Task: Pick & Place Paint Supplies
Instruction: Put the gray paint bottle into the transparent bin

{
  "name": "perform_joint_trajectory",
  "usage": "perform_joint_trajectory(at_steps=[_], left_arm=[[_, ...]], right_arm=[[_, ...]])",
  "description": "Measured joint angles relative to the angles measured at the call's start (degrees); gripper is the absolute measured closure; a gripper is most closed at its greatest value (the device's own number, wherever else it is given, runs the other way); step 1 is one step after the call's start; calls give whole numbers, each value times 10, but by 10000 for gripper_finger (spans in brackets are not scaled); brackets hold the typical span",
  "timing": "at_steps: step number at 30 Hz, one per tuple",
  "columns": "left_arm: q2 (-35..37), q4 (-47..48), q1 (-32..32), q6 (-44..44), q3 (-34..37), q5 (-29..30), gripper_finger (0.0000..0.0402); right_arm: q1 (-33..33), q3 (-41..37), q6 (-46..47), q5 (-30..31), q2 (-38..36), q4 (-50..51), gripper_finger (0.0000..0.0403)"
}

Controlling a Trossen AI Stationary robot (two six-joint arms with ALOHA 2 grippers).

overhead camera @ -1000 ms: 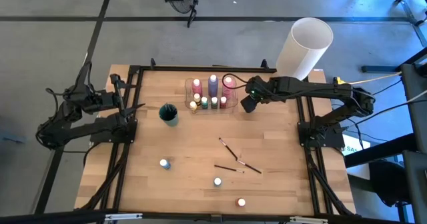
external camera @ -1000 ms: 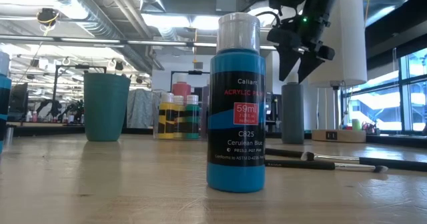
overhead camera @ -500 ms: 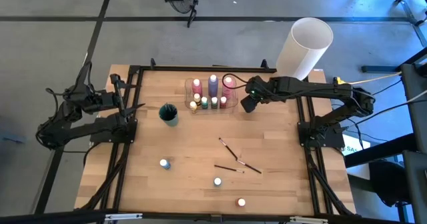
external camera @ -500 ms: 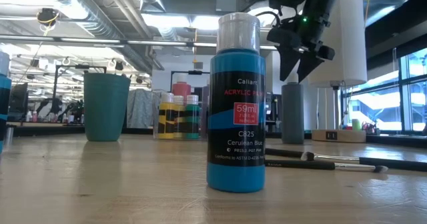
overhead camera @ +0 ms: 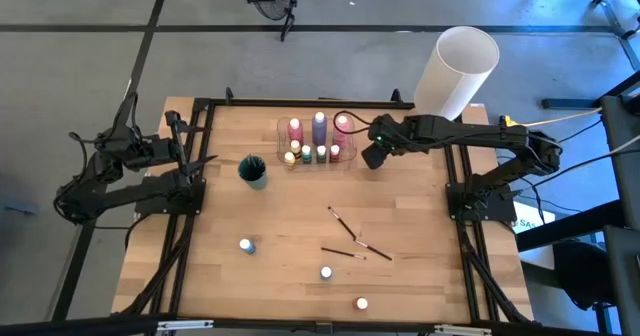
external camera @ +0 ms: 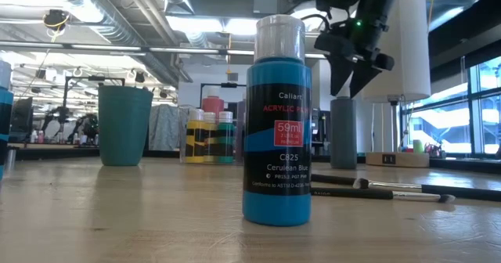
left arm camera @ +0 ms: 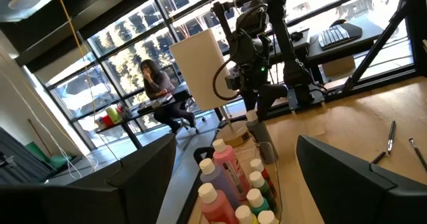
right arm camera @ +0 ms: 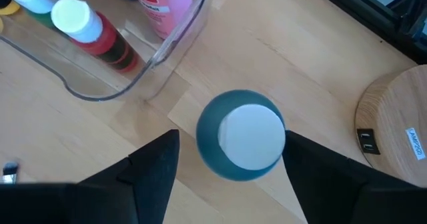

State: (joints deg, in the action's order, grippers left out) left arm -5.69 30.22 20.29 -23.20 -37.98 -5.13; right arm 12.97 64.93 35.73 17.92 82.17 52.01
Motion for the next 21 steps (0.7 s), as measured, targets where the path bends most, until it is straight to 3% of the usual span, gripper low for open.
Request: perform_joint_trajectory(at_steps=[21], left_arm=[[2,1,0,1,0,0,93]], right_arm=[[3,0,-2,31,0,5,139]])
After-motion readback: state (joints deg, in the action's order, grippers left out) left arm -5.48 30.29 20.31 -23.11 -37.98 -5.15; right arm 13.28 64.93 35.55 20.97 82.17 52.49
